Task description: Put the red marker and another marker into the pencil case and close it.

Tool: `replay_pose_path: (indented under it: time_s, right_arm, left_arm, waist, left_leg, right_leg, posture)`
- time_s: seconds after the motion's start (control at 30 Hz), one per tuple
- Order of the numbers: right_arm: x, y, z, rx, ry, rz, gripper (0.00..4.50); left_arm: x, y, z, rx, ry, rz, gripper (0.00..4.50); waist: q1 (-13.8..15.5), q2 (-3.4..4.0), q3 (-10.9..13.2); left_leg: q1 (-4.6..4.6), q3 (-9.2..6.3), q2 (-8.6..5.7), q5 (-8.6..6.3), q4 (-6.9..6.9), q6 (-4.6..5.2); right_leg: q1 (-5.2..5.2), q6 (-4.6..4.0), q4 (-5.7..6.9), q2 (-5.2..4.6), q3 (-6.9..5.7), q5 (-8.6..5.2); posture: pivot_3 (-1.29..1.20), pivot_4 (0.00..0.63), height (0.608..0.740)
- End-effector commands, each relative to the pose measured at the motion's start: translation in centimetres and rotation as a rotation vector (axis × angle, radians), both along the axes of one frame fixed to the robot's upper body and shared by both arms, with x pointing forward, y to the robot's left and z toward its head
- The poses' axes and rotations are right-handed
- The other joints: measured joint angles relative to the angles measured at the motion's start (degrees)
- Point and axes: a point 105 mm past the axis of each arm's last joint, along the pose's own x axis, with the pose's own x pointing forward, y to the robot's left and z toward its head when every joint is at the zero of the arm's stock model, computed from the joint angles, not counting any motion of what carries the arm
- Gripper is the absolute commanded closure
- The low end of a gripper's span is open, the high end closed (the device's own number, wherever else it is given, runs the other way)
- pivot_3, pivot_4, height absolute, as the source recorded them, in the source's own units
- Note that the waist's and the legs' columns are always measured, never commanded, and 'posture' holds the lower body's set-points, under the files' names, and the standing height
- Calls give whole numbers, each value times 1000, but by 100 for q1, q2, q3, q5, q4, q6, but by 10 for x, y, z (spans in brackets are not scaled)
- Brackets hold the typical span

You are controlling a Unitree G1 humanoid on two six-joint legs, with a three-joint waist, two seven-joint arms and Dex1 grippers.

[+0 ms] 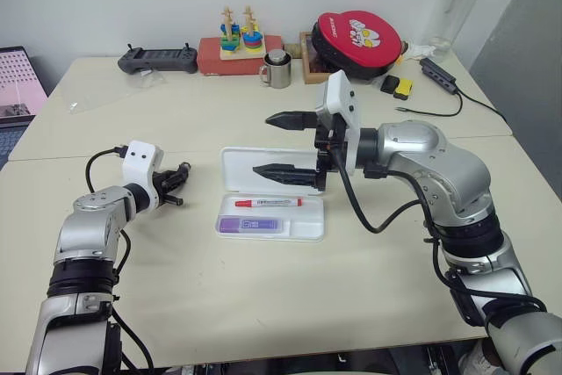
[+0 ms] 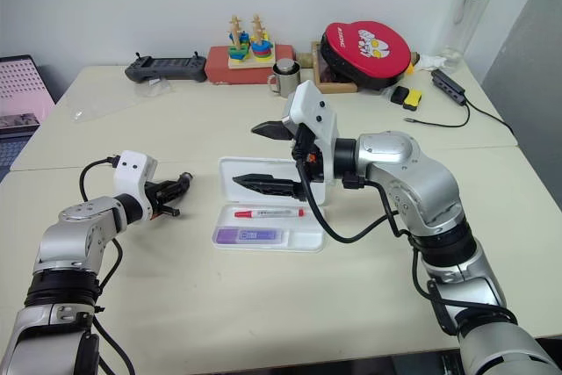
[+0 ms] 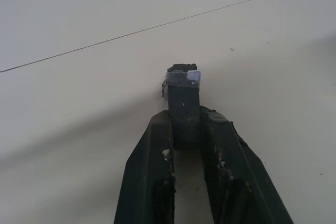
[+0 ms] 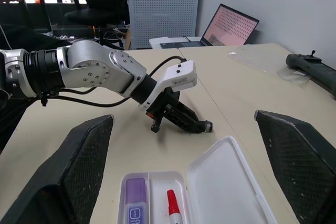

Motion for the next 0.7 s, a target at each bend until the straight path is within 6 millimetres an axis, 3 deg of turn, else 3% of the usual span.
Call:
replay_pose_path:
  time_s: [0.03, 0.13, 0.2, 0.3, 0.37, 0.5, 0.7]
  right_arm:
    - [-7, -10, 14, 39, -33, 16, 0]
    - [-8, -19, 17, 52, -20, 19, 0]
    - [-11, -27, 18, 56, -3, 23, 0]
    - [-17, -42, 11, 27, 32, 31, 0]
    - [-19, -49, 5, -7, 49, 20, 0]
    - [-22, -60, -9, -70, 74, -20, 0]
    - [-29, -67, -32, -155, 105, -72, 0]
  left_arm:
    - [2, 13, 23, -1, -95, 34, 4120]
    - [1, -13, 64, -66, -257, -119, 4120]
    - [-9, -47, 95, -105, -352, -314, 4120]
    - [-37, -102, 115, -129, -369, -639, 4120]
    - [-59, -133, 111, -107, -302, -843, 4120]
    - [-87, -165, 68, 58, -106, -1118, 4120]
    - [-90, -187, 30, 98, 6, -1265, 4120]
  waist:
    - [-1, 0, 0]
    - [12, 0, 0]
    - [26, -1, 0]
    - [40, -2, 0]
    - [30, -3, -1]
    - [-3, 3, -2]
    - [35, 4, 0]
  left_leg:
    - [0, 0, 0, 0, 0, 0]
    - [-2, -3, 1, 0, 0, 0]
    - [-10, -9, 1, 0, 3, 0]
    - [-12, -12, -1, 0, 4, 0]
    - [-11, -14, -1, 0, 1, 0]
    - [-4, 2, 6, 0, -7, 0]
    - [-3, 10, 8, 0, -3, 1]
  right_leg:
    - [0, 0, 0, 0, 0, 0]
    - [-1, 0, -1, 0, -1, 0]
    - [-1, 0, -5, -4, 1, 0]
    - [4, 0, -8, -10, 3, 0]
    - [8, 0, -11, -11, 3, 0]
    - [8, 0, -12, -5, 14, 0]
    - [9, 0, -10, 1, 20, 0]
  posture:
    - [0, 150, 740]
    - [0, 150, 740]
    - [0, 150, 740]
    - [0, 150, 740]
    - [0, 150, 740]
    - [0, 150, 740]
    - [0, 150, 740]
